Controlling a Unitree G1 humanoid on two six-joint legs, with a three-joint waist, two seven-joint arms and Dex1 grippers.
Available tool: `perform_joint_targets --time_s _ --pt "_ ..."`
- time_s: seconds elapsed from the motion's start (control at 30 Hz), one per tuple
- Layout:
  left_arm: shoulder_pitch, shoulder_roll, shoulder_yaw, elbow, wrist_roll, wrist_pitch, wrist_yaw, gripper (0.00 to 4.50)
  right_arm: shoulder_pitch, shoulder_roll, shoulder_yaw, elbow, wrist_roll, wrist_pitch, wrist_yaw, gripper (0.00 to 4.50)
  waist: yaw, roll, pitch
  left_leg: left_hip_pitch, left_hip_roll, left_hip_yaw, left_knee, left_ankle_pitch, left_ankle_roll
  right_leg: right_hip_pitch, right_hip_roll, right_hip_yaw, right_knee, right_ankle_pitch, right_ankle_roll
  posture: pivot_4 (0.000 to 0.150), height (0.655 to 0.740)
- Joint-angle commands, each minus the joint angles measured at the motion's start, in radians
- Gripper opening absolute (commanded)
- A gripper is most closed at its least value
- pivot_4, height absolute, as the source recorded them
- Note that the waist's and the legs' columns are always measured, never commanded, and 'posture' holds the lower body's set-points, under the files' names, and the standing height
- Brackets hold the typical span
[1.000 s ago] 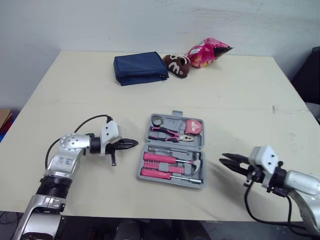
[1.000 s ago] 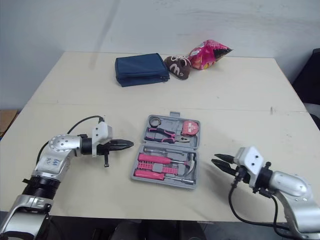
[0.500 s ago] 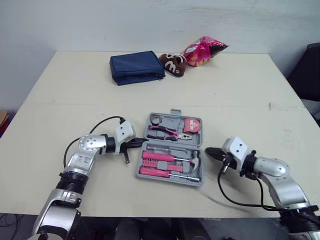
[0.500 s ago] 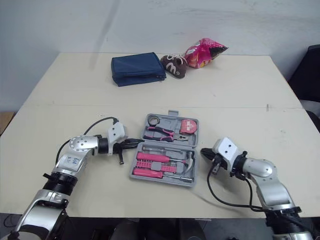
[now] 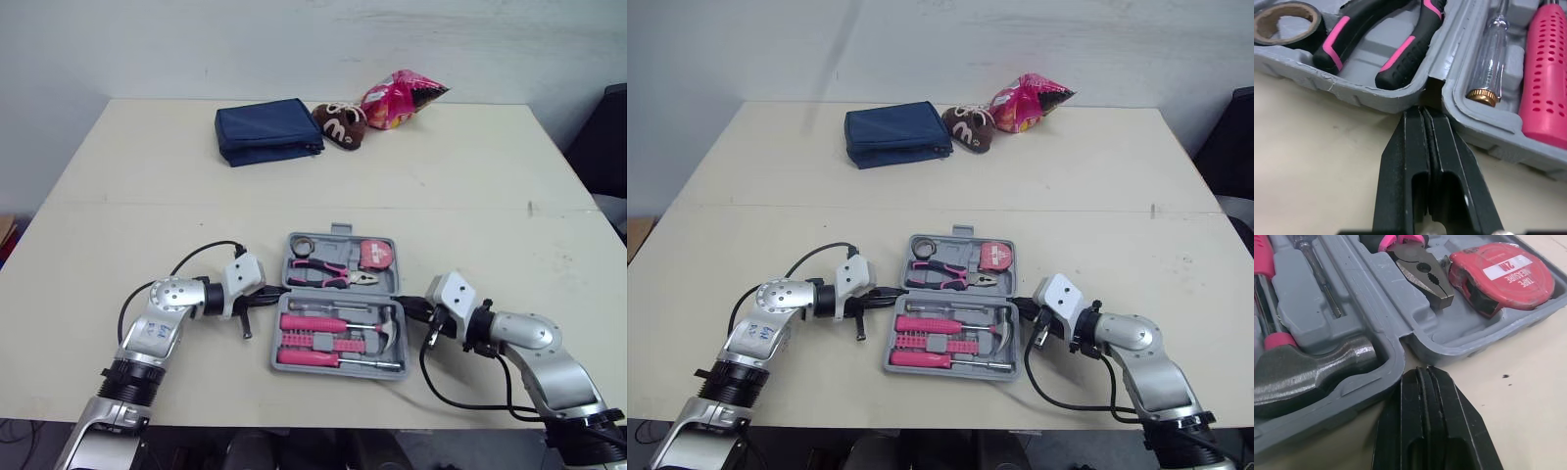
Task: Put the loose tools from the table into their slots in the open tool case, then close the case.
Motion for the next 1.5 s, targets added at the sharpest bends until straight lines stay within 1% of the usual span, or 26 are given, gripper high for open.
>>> perform_joint_targets --time_s 0.03,0.13,0.17,0.23,0.3,0.37,0.4,0.43,0.47,0.5,0.57,0.6,0.63,0.67,0.7,0.77,0.8,0.87,0.9,0.97,1.0,1.1,1.2,1.33,1.5 --pt "0.031 0.002 -0.015 -0.050 -0.013 0.015 0.001 0.00 0.022 0.007 0.019 -0.079 0.033 0.014 0.015 0.03 0.000 0.000 0.000 0.000 0.000 0.000 0.000 0.000 0.000 0.000 0.000 0.000 0.000 0.000 0.000 0.150 0.7400" --pt "0.043 0.027 -0.004 -0.048 -0.009 0.010 -0.007 0.00 0.032 -0.002 0.001 -0.062 0.005 0.016 -0.011 0.03 -0.001 0.000 0.000 0.000 0.000 0.000 0.000 0.000 0.000 0.000 0.000 0.000 0.000 0.000 0.000 0.150 0.7400" --pt "0.042 0.055 0.014 -0.024 -0.011 -0.002 -0.024 0.00 0.033 -0.016 -0.024 -0.046 -0.004 0.019 -0.024 0.03 -0.002 0.000 0.000 0.000 0.000 0.000 0.000 0.000 0.000 0.000 0.000 0.000 0.000 0.000 0.000 0.150 0.7400" --pt "0.032 0.095 0.051 0.021 -0.023 -0.014 -0.036 0.00 0.041 -0.055 -0.065 -0.031 0.004 0.045 -0.020 0.03 -0.004 0.000 0.000 0.000 0.000 0.000 -0.001 0.000 0.000 0.000 0.000 0.000 0.000 0.000 0.000 0.150 0.7400" --pt "0.021 0.118 0.092 0.041 -0.075 0.015 -0.060 0.00 0.070 -0.117 -0.080 -0.032 0.007 0.071 0.016 0.03 -0.003 0.000 0.000 0.000 0.000 0.000 -0.001 0.000 0.000 0.000 0.000 0.000 0.000 0.000 0.000 0.150 0.7400" --pt "0.003 0.161 0.140 0.050 -0.141 0.050 -0.114 0.57 0.099 -0.167 -0.127 -0.044 0.024 0.074 0.033 0.71 0.000 -0.001 0.000 0.000 -0.001 0.000 -0.001 0.000 0.000 0.000 -0.001 -0.001 -0.001 0.000 0.000 0.150 0.7400" --pt "-0.002 0.174 0.152 0.053 -0.155 0.056 -0.128 0.84 0.106 -0.178 -0.146 -0.048 0.027 0.063 0.030 0.98 0.003 -0.002 0.001 0.000 -0.001 -0.001 -0.002 0.000 0.000 0.000 -0.002 -0.001 -0.002 0.000 0.000 0.150 0.7400" --pt "-0.018 0.184 0.168 0.050 -0.176 0.082 -0.131 1.42 0.114 -0.183 -0.187 -0.073 0.087 0.117 0.041 1.64 0.005 -0.002 0.001 -0.001 -0.001 -0.001 -0.002 0.000 0.000 0.000 -0.002 -0.002 -0.002 0.000 0.000 0.150 0.7400" --pt "-0.028 0.188 0.177 0.047 -0.187 0.099 -0.130 1.78 0.119 -0.185 -0.213 -0.091 0.130 0.158 0.048 2.00 0.008 -0.002 0.001 -0.001 -0.001 -0.002 -0.002 0.000 0.001 0.000 -0.002 -0.002 -0.002 0.000 0.000 0.150 0.7400" --pt "-0.040 0.193 0.186 0.039 -0.203 0.134 -0.127 2.21 0.116 -0.177 -0.244 -0.116 0.179 0.214 0.039 2.48 0.010 -0.002 0.001 -0.002 -0.002 -0.002 -0.002 -0.001 0.001 0.000 -0.003 -0.002 -0.002 0.000 0.000 0.150 0.7400" --pt "-0.095 0.205 0.190 -0.016 -0.243 0.322 -0.080 3.12 0.062 -0.190 -0.320 -0.217 0.332 0.522 -0.041 3.53 0.008 -0.002 0.002 -0.002 -0.002 -0.003 -0.002 -0.001 0.001 0.000 -0.003 -0.003 -0.002 0.000 0.000 0.150 0.7400" --pt "-0.118 0.217 0.176 -0.048 -0.251 0.418 -0.060 3.53 0.024 -0.206 -0.349 -0.260 0.407 0.706 -0.083 4.01 0.007 -0.002 0.002 -0.003 -0.002 -0.003 -0.002 -0.001 0.001 0.000 -0.003 -0.002 -0.001 0.000 0.000 0.150 0.7400" --pt "-0.134 0.228 0.159 -0.075 -0.259 0.494 -0.055 4.08 -0.017 -0.228 -0.358 -0.291 0.440 0.876 -0.122 4.49 0.005 -0.002 0.002 -0.003 -0.002 -0.004 -0.001 -0.001 0.001 0.000 -0.004 -0.003 -0.001 0.000 0.000 0.150 0.7400" --pt "-0.144 0.232 0.144 -0.099 -0.276 0.553 -0.060 4.33 -0.050 -0.255 -0.345 -0.310 0.451 0.989 -0.147 4.50 0.001 -0.002 0.003 -0.003 -0.002 -0.004 -0.001 -0.001 0.001 -0.001 -0.004 -0.002 -0.001 0.000 -0.001 0.150 0.7400" --pt "-0.150 0.234 0.137 -0.116 -0.290 0.590 -0.063 4.48 -0.077 -0.270 -0.335 -0.324 0.457 1.067 -0.171 4.50 -0.001 -0.002 0.003 -0.003 -0.002 -0.004 -0.002 0.000 0.001 -0.001 -0.004 -0.002 0.000 0.000 -0.001 0.150 0.7400" --pt "-0.169 0.240 0.107 -0.144 -0.278 0.676 -0.023 4.48 -0.149 -0.224 -0.357 -0.330 0.528 1.181 -0.195 4.50 -0.004 -0.003 0.002 -0.003 -0.002 -0.005 -0.005 0.000 0.000 -0.002 -0.003 -0.003 -0.001 0.000 -0.002 0.150 0.7400" --pt "-0.188 0.228 0.093 -0.157 -0.282 0.728 0.001 4.48 -0.225 -0.163 -0.380 -0.316 0.543 1.272 -0.229 4.50 -0.004 -0.003 0.002 -0.003 -0.001 -0.005 -0.005 0.000 -0.001 -0.002 -0.002 -0.003 -0.002 -0.001 -0.003 0.150 0.7400" --pt "-0.230 0.180 0.066 -0.173 -0.262 0.810 0.091 4.48 -0.350 -0.064 -0.385 -0.256 0.544 1.368 -0.340 4.50 -0.013 -0.003 0.003 -0.004 0.000 -0.005 -0.005 0.001 -0.002 -0.003 0.000 -0.003 -0.002 -0.001 -0.004 0.150 0.7400" --pt "-0.244 0.161 0.053 -0.177 -0.250 0.832 0.125 4.48 -0.384 -0.036 -0.377 -0.229 0.546 1.383 -0.389 4.50 -0.013 -0.003 0.003 -0.007 0.000 -0.005 -0.004 0.002 -0.003 -0.006 0.000 -0.002 0.000 -0.001 -0.004 0.150 0.7400" --pt "-0.262 0.137 0.034 -0.181 -0.226 0.861 0.182 4.48 -0.412 -0.018 -0.344 -0.209 0.551 1.383 -0.455 4.50 -0.011 -0.003 0.003 -0.017 -0.002 -0.005 0.000 0.004 -0.002 -0.018 -0.001 -0.002 0.005 -0.001 -0.003 0.150 0.7400" --pt "-0.270 0.126 0.030 -0.181 -0.222 0.871 0.205 4.48 -0.421 -0.013 -0.329 -0.201 0.558 1.383 -0.485 4.50 -0.010 -0.003 0.003 -0.020 -0.002 -0.005 0.000 0.005 -0.002 -0.020 -0.001 -0.002 0.005 -0.001 -0.003 0.150 0.7400" --pt "-0.298 0.083 0.015 -0.184 -0.210 0.910 0.274 4.48 -0.456 0.027 -0.303 -0.171 0.552 1.383 -0.586 4.50 -0.011 -0.003 0.003 -0.021 -0.002 -0.005 -0.002 0.005 -0.002 -0.023 -0.001 -0.002 0.004 -0.001 -0.003 0.150 0.7400" --pt "-0.306 0.074 -0.010 -0.194 -0.196 0.916 0.303 4.48 -0.471 0.035 -0.291 -0.156 0.574 1.383 -0.643 4.50 -0.014 -0.003 0.003 -0.025 -0.002 -0.004 0.000 0.005 -0.002 -0.027 -0.001 -0.002 0.006 -0.001 -0.003 0.150 0.7400" --pt "-0.320 0.029 -0.004 -0.205 -0.211 0.949 0.347 4.48 -0.497 0.065 -0.279 -0.133 0.600 1.383 -0.715 4.50 -0.018 -0.003 0.003 -0.030 -0.002 -0.003 0.002 0.007 -0.002 -0.033 -0.001 -0.001 0.011 -0.001 -0.003 0.150 0.7400" --pt "-0.329 0.018 -0.018 -0.218 -0.202 0.978 0.381 4.48 -0.515 0.106 -0.274 -0.108 0.669 1.383 -0.800 4.50 -0.020 -0.003 0.003 -0.030 -0.001 -0.004 0.004 0.009 -0.003 -0.034 -0.001 -0.001 0.016 -0.001 -0.003 0.150 0.7400"
